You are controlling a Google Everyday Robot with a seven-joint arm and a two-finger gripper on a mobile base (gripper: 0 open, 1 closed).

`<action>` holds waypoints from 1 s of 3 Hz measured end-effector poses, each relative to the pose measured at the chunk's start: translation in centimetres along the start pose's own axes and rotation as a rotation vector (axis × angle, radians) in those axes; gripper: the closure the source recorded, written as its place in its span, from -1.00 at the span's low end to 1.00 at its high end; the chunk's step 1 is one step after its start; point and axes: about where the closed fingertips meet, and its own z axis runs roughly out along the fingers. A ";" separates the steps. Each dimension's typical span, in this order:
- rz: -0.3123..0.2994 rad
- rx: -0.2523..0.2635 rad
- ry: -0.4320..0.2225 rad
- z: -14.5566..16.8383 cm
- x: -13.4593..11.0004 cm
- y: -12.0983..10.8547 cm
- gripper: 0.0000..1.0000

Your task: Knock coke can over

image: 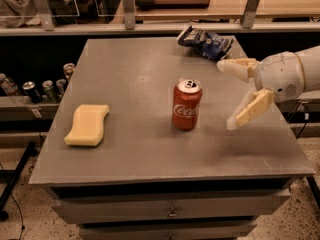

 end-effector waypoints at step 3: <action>0.017 -0.086 -0.311 5.0 -1.5 0.4 -1.00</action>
Offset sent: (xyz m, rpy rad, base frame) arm 0.0095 0.0435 -0.0083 0.3767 0.0014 0.0695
